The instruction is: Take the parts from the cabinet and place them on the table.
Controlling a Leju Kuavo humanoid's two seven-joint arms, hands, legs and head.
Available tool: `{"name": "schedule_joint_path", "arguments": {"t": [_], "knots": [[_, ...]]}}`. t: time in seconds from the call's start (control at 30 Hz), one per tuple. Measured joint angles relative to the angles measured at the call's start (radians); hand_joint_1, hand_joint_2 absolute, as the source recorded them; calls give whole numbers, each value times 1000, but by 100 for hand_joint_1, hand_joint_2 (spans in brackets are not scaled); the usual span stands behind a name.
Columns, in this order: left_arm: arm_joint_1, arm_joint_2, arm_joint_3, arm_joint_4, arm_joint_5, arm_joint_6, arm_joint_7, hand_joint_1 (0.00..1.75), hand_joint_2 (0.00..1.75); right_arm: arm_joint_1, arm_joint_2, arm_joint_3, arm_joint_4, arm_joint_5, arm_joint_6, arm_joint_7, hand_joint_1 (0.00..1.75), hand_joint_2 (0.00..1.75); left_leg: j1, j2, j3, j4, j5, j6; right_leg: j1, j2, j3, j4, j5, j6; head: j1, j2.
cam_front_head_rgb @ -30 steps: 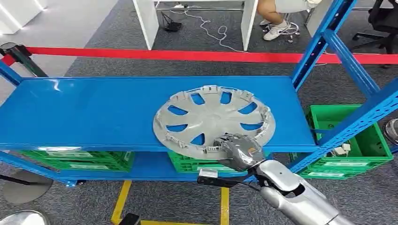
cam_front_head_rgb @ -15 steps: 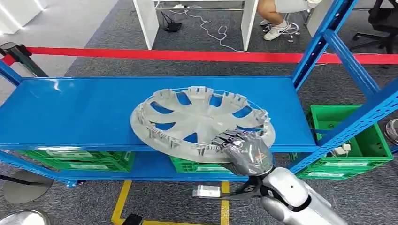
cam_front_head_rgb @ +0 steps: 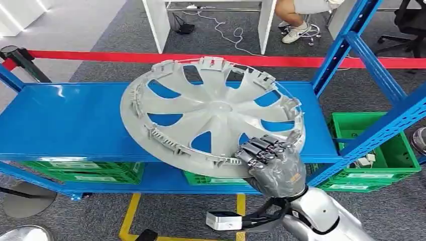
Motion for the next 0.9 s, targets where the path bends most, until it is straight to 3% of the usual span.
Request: {"name": "schedule_joint_path", "arguments": {"t": [0.9], "knots": [[-2, 1, -35, 0, 3, 5, -3, 0, 175, 9, -3, 5, -16, 45, -20, 16, 175, 175, 0, 0, 0, 0, 0, 0, 0, 0, 0, 0, 0, 0, 0, 0]]}}
